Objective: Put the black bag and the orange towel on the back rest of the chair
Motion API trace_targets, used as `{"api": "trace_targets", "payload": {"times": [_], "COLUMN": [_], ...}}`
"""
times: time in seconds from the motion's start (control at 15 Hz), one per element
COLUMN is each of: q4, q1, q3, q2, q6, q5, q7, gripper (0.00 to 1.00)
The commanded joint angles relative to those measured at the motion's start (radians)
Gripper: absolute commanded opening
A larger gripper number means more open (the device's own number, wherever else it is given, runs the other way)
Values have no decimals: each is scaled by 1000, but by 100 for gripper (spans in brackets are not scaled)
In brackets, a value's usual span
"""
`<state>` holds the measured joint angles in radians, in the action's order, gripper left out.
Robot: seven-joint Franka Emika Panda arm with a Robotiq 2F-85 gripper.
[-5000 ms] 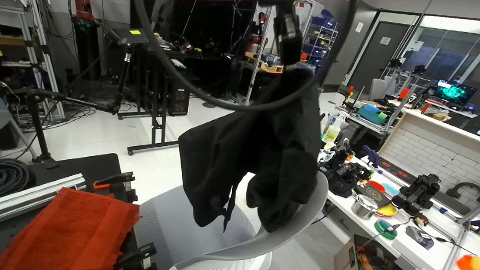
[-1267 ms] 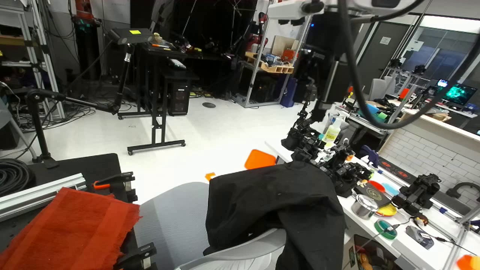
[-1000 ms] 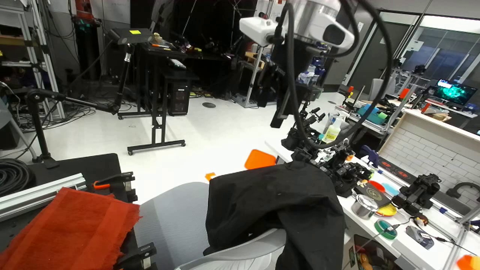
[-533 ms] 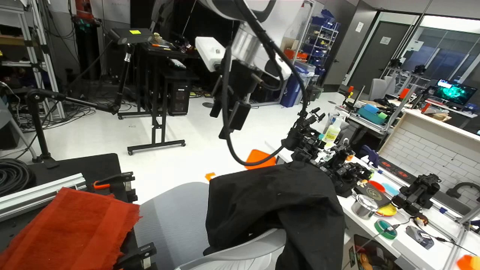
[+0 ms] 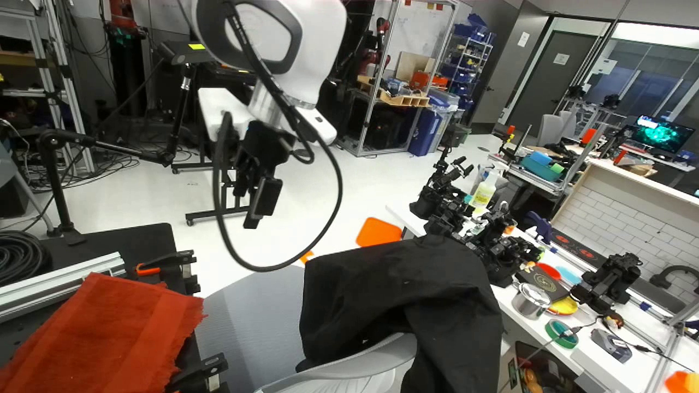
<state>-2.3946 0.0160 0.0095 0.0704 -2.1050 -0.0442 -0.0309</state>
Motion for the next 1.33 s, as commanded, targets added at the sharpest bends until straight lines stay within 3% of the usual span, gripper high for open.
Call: {"api": "trace_targets", "payload": {"times": [0.0,0.27,0.33,0.53,0.93,1.27], "q4": [-259,-446,-359,-390,-384,-386], "q1": [25,33,24,14,25,-2], "q3": [37,64,67,55,23,11], "q2": [164,229,156,162,144,54], "q6": [-141,-314,-303,-357,-336,-385], "q5": [63,110,128,146,65,69], "q7": [-26,-30,-36,-24,24,8], "gripper": [100,100,100,100,100,100]}}
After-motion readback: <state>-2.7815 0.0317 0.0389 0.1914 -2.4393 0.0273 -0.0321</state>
